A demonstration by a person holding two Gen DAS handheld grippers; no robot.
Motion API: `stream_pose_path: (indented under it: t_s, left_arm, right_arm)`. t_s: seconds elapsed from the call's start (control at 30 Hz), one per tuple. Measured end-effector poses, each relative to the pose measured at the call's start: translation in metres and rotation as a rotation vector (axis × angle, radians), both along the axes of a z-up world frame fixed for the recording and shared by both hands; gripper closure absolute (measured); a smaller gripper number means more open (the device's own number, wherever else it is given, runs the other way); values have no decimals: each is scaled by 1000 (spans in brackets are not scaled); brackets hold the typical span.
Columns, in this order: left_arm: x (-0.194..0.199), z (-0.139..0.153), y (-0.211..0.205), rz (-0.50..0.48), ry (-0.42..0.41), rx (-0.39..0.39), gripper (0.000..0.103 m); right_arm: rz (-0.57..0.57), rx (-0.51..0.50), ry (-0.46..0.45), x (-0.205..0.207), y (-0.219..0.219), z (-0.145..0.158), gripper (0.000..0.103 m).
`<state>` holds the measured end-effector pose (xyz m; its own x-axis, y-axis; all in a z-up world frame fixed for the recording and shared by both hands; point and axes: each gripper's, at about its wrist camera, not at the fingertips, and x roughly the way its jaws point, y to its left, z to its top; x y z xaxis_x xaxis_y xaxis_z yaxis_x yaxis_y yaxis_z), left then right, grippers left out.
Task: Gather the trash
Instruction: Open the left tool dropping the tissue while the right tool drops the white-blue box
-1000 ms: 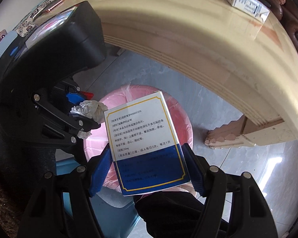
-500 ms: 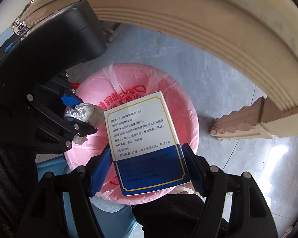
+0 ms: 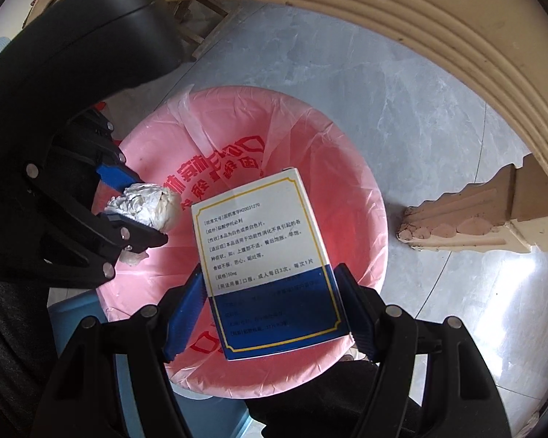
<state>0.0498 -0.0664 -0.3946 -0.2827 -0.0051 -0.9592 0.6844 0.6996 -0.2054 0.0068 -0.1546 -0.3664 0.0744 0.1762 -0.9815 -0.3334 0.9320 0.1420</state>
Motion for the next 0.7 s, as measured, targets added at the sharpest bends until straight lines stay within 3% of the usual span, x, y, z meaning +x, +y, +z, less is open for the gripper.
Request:
stream_pose_path:
  t_s: [0.13,0.43,0.53,0.7]
  left_arm:
    - [-3,5,-4,-36,-25,-1,44]
    - [2,0,1,-42,-45,56,41]
    - [5,-3,2,-32,-44,71,41]
    - [6,-4,1,-28,-44,75,41]
  right_arm:
    - [7,-2,8,-2,1,-2,35]
    - [22,1,32,-2,6,-10,33]
    - [22,-10,41,-1,6,-13,27]
    - [15,-10,46,-1,6,-15,25]
